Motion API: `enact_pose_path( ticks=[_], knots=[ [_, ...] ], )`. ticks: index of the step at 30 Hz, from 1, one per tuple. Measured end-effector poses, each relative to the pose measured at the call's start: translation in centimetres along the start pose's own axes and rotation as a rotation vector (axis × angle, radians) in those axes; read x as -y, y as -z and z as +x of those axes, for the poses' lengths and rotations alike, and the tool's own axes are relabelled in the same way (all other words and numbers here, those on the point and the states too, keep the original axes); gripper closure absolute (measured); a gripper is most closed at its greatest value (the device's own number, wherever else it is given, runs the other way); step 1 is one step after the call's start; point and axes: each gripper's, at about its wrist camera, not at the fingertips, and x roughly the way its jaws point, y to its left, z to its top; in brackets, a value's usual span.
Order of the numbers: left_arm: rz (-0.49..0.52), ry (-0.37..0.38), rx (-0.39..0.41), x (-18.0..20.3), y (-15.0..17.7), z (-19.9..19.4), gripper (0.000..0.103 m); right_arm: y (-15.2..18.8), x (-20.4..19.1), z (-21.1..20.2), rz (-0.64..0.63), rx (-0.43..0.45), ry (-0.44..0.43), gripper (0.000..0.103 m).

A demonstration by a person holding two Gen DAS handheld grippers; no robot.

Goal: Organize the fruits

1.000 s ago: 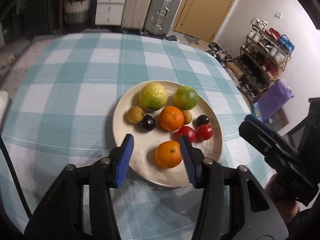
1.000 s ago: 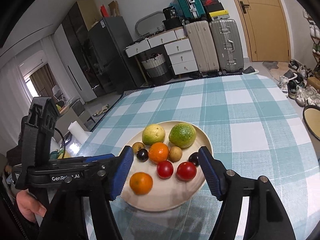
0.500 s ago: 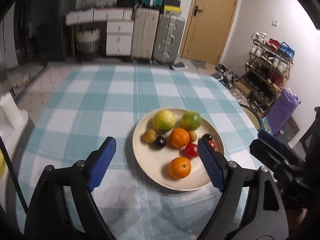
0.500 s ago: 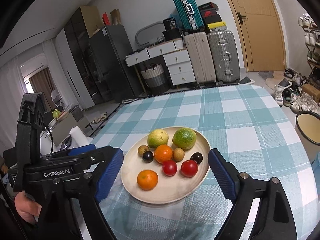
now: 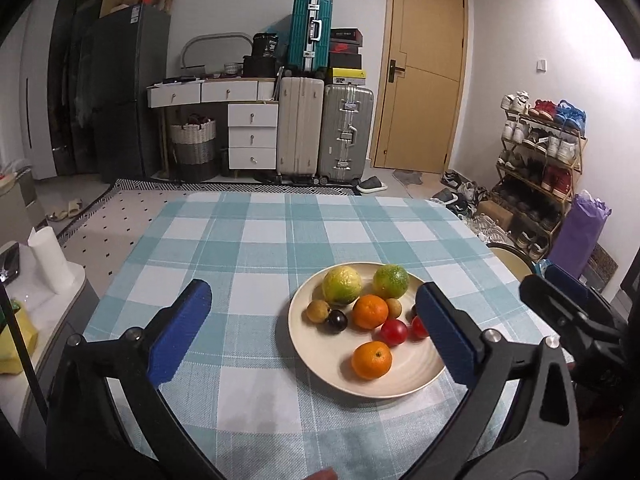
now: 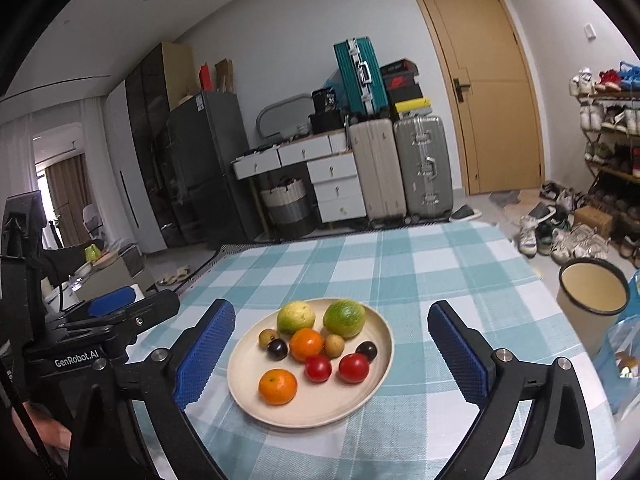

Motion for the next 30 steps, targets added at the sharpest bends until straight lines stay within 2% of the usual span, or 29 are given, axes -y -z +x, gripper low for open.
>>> enact_pose_path(
  ticks=[4,10,13,16,21,26,30],
  knots=[
    [-0.018,-0.004,0.028,-0.3,0.7,-0.4,0.001,0.7,0.2,-0.6,-0.007,0.032,-0.011,0.002],
    [-0.012,-0.047,0.102,-0.7,2.4,-1.2,0.001,2.4,0.4,-1.7,-0.049,0.114,0.024,0.002],
    [-0.046,-0.031,0.145,-1.4,3.1,-1.6,0.001,2.8,0.2,-3.0,-0.104,0.196,0.06,0.002],
    [-0.058,-0.071,0.185,-1.9,3.7,-1.9,0.001,3.4,-0.4,-3.9,-0.185,0.264,0.095,0.0],
    [0.036,-0.13,0.222,-1.5,4.5,-1.6,0.001,3.9,0.1,-4.0,-0.184,0.24,0.08,0.0],
    [0.036,-0.154,0.237,-1.7,4.9,-1.5,0.001,4.3,0.4,-4.1,-0.205,0.221,0.088,0.0],
    [0.068,-0.143,0.253,-1.8,5.5,-0.8,0.001,4.9,0.5,-4.0,-0.219,0.198,0.091,0.0]
  ],
)
